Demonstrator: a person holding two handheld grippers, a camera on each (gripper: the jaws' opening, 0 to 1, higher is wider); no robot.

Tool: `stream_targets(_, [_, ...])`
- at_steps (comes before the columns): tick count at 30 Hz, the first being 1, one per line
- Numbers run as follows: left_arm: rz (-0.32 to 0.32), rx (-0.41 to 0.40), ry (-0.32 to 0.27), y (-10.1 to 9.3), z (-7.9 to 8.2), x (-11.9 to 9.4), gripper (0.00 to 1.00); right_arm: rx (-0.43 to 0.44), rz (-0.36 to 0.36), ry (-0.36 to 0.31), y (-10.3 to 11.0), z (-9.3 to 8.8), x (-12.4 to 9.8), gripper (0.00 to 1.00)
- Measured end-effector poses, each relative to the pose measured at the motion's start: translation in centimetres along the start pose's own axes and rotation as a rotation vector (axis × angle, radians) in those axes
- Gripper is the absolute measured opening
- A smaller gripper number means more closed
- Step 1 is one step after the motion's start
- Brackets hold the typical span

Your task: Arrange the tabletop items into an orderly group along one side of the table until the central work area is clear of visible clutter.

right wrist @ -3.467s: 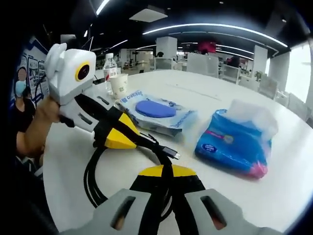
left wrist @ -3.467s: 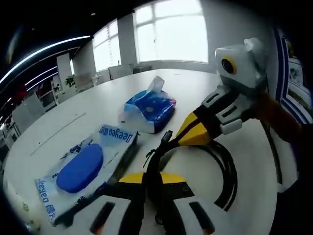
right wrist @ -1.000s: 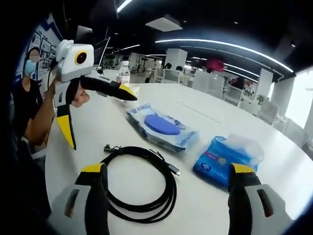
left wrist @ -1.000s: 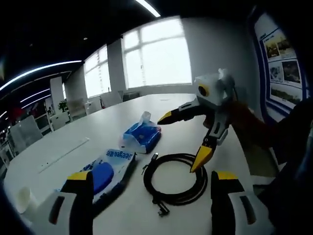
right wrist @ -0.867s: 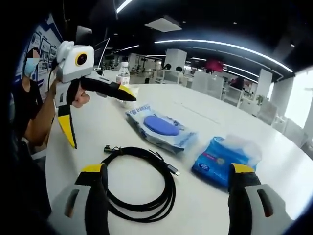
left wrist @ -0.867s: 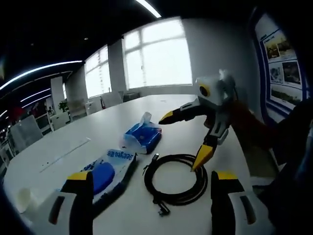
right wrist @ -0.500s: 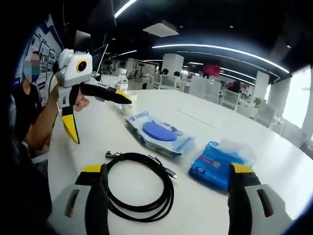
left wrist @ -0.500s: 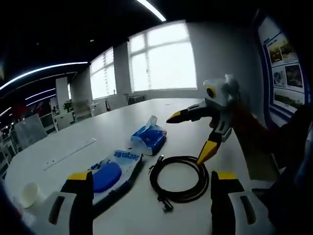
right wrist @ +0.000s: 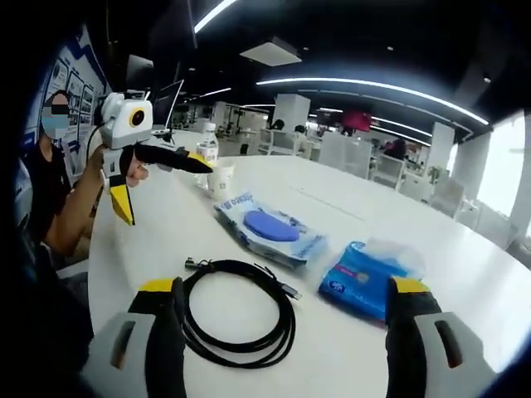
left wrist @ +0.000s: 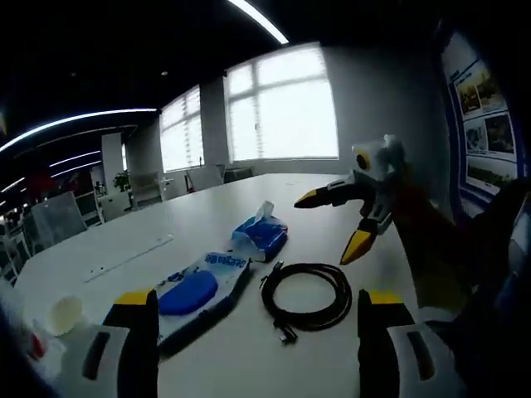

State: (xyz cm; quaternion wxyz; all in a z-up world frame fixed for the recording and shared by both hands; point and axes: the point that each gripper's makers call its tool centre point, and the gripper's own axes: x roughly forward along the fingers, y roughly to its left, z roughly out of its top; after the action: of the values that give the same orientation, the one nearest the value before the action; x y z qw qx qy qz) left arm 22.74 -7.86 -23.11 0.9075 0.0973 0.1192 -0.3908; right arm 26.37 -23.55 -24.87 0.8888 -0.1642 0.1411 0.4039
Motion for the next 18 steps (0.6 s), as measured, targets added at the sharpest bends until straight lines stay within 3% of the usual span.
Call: stream_targets(18, [0.094, -0.047, -0.012, 2.7, -2.5, -5.0, 1.00, 0.036, -0.004, 0.009, 0.3, -1.1, -0.8, 0.99])
